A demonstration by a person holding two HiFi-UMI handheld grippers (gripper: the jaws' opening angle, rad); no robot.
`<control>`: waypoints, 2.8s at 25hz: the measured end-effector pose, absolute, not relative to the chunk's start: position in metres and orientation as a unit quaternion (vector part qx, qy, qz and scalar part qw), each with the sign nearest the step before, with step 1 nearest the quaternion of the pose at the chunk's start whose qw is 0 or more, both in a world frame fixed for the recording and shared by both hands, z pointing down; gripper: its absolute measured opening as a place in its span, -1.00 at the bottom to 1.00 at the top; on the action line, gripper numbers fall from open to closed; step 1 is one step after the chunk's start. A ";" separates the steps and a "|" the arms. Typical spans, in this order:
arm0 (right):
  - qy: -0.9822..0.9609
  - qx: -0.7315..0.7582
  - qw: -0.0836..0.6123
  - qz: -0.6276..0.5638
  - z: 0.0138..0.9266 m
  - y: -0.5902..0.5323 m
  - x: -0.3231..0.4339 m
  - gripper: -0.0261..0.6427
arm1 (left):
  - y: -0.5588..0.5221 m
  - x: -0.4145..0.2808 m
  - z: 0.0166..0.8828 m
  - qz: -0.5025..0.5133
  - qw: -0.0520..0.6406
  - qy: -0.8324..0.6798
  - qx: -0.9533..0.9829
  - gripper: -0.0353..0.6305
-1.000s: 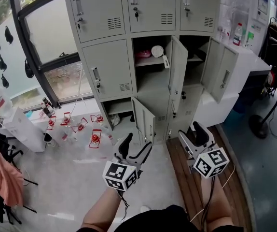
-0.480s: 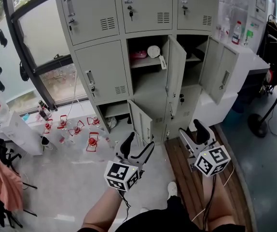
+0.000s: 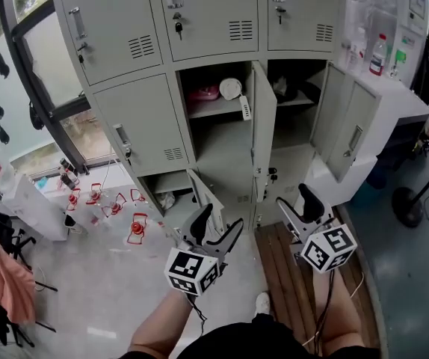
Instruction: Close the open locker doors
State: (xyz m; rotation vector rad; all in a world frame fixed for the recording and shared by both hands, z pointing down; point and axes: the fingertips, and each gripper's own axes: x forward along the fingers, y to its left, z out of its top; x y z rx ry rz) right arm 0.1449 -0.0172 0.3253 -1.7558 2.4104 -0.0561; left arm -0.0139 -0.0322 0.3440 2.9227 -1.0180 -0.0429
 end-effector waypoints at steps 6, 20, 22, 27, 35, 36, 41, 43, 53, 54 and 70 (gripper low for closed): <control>0.814 -0.574 0.086 -0.026 0.336 -0.062 0.189 -0.03 | -0.074 0.043 0.349 -0.004 0.019 -0.331 0.943 0.12; 0.838 -0.538 0.086 -0.032 0.342 -0.113 0.256 -0.06 | -0.129 0.132 0.345 -0.004 0.012 -0.358 0.934 0.12; 0.841 -0.533 0.085 -0.031 0.341 -0.118 0.262 -0.06 | -0.135 0.138 0.343 -0.007 0.012 -0.365 0.931 0.12; 0.845 -0.527 0.085 -0.031 0.342 -0.125 0.273 -0.07 | -0.145 0.149 0.343 -0.005 0.012 -0.376 0.926 0.12; 0.844 -0.528 0.088 -0.035 0.342 -0.132 0.285 -0.09 | -0.161 0.154 0.341 -0.003 0.013 -0.388 0.921 0.11; 0.844 -0.529 0.088 -0.035 0.343 -0.133 0.286 -0.10 | -0.163 0.154 0.342 -0.002 0.013 -0.389 0.921 0.11; 0.838 -0.537 0.090 -0.039 0.346 -0.140 0.286 -0.13 | -0.173 0.149 0.348 0.005 0.015 -0.395 0.919 -0.19; 0.838 -0.537 0.090 -0.040 0.346 -0.144 0.284 -0.15 | -0.175 0.147 0.350 0.006 0.019 -0.390 0.921 -0.43; 0.840 -0.532 0.096 -0.043 0.347 -0.166 0.270 -0.16 | -0.180 0.130 0.349 -0.002 0.014 -0.381 0.924 -0.52; 0.842 -0.530 0.096 -0.043 0.347 -0.168 0.267 -0.16 | -0.182 0.127 0.348 -0.002 0.013 -0.384 0.923 -0.53; 0.852 -0.513 0.092 -0.046 0.344 -0.204 0.217 -0.16 | -0.213 0.072 0.350 -0.006 0.018 -0.411 0.911 -0.58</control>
